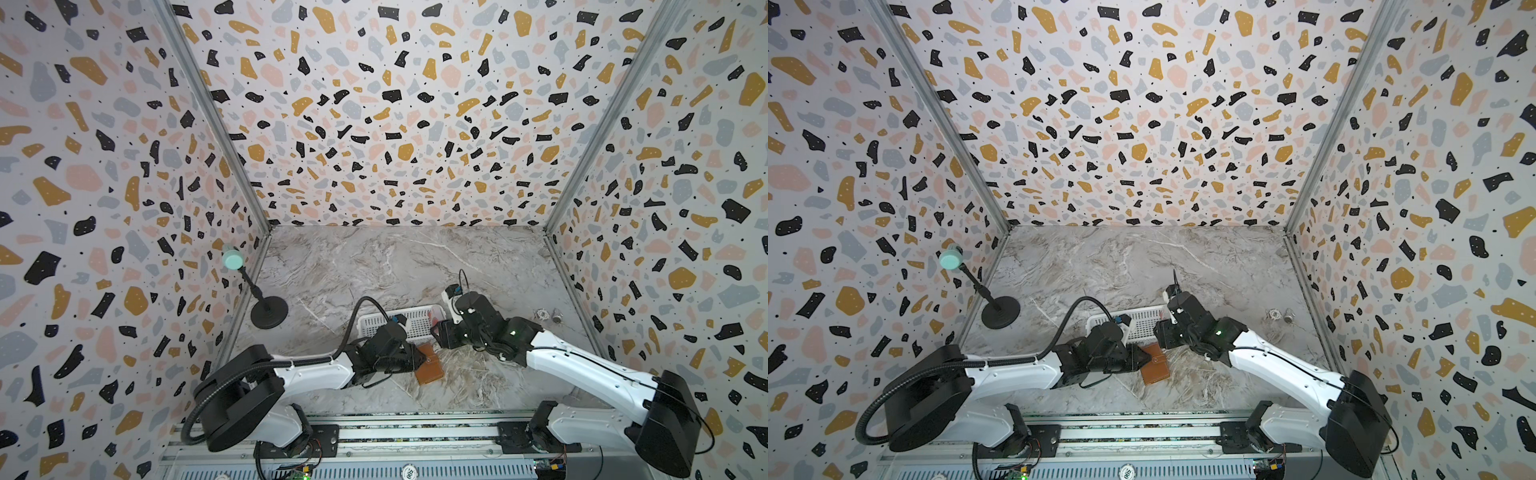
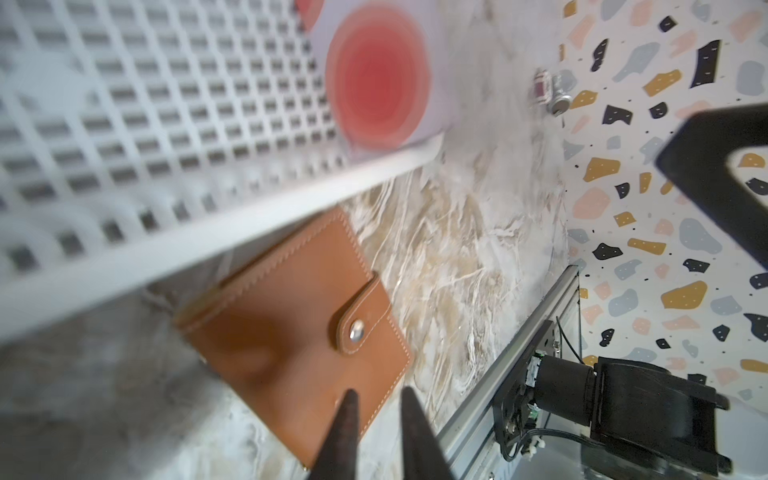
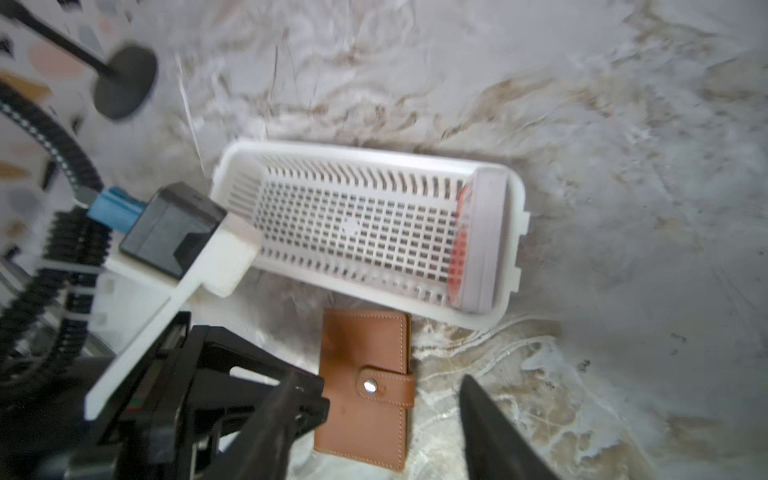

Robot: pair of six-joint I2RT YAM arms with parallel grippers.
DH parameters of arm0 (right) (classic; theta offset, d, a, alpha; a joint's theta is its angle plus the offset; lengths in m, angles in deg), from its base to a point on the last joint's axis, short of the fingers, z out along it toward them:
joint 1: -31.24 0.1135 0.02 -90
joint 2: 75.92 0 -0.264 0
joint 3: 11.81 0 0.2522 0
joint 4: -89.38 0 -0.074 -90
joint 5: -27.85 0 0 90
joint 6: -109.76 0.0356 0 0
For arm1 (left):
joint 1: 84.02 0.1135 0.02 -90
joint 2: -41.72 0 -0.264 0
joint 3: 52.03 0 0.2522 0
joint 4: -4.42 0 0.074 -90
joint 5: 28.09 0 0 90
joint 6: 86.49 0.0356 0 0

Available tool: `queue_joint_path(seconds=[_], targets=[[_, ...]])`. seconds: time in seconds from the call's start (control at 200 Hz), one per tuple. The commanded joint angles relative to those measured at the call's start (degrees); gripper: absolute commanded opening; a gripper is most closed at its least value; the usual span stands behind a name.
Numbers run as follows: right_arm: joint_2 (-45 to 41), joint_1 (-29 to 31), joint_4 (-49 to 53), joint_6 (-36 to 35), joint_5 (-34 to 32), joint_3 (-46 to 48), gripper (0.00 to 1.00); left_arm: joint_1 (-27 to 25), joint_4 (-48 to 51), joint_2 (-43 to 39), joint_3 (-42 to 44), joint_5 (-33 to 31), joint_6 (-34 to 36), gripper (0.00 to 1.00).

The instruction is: Put the credit cards into the card holder

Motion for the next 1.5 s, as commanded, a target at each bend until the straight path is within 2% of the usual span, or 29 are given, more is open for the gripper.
queue_joint_path(seconds=[0.0,0.075,0.17,0.2,0.33,0.496,0.636,0.736,0.821,0.926,1.031,1.081,1.151,1.266,1.346,1.386,1.432,1.497], targets=[[-4.1,-4.92,-3.1,-4.91,-1.82,-0.26,0.84,4.87,7.05,-4.03,-3.39,-2.99,5.38,0.51],[-5.51,-8.86,-6.04,-6.29,-2.59,0.95,0.88,9.07,10.43,-6.2,-5.51,-4.69,10.68,0.68],[-6.31,-14.46,-11.65,-10.0,-2.33,2.89,1.0,14.6,13.45,-8.13,-7.66,-8.03,16.86,0.94],[-6.4,-15.99,-13.27,-10.63,-2.66,3.4,0.99,16.31,14.01,-8.65,-8.12,-9.49,18.47,1.0],[-6.03,-22.68,-20.12,-11.86,-5.62,5.89,0.99,25.34,13.15,-10.81,-8.04,-13.48,23.45,1.0],[-2.85,-28.59,-29.5,-18.42,-10.95,9.43,0.99,37.26,9.51,-11.59,-5.49,-16.89,30.26,1.0],[-0.7,-34.01,-37.34,-20.12,-12.19,13.89,1.0,41.98,-0.11,-15.83,1.4,-24.69,32.98,1.0],[1.8,-35.74,-42.29,-23.23,-14.28,16.88,1.0,42.6,-4.2,-18.27,4.31,-31.78,40.41,1.0],[4.61,-36.73,-48.5,-26.01,-14.89,20.02,1.0,42.8,-10.14,-18.8,7.74,-34.62,47.45,1.0],[8.49,-37.65,-58.51,-28.96,-14.25,23.72,1.0,43.29,-18.9,-16.21,11.86,-37.72,51.31,1.0],[11.91,-38.14,-67.56,-31.95,-13.42,26.63,1.0,43.66,-29.18,-11.46,15.57,-38.97,53.05,1.0],[12.82,-40.04,-69.8,-30.77,-8.72,27.84,1.0,43.75,-35.89,-9.39,17.95,-39.06,53.88,1.0],[14.07,-41.51,-79.92,-29.81,-4.42,32.36,1.0,44.13,-44.64,-6.65,20.78,-38.63,54.28,1.0],[15.62,-41.97,-87.81,-29.89,-2.17,36.4,0.99,44.82,-48.68,-4.96,21.75,-37.9,54.17,1.0],[20.08,-42.75,-95.53,-29.68,-0.92,37.95,0.99,45.9,-57.72,0.24,24.54,-35.47,53.83,1.0],[19.96,-42.83,-94.38,-29.71,-0.56,37.45,0.99,45.9,-62.42,2.01,25.74,-35.65,53.9,1.0],[19.19,-42.96,-90.93,-29.71,-0.2,36.36,0.99,45.99,-61.64,1.53,25.92,-35.67,53.83,1.0],[19.17,-42.22,-91.0,-30.31,-1.55,36.32,0.99,45.94,-55.74,0.45,23.72,-35.04,54.08,1.0]])
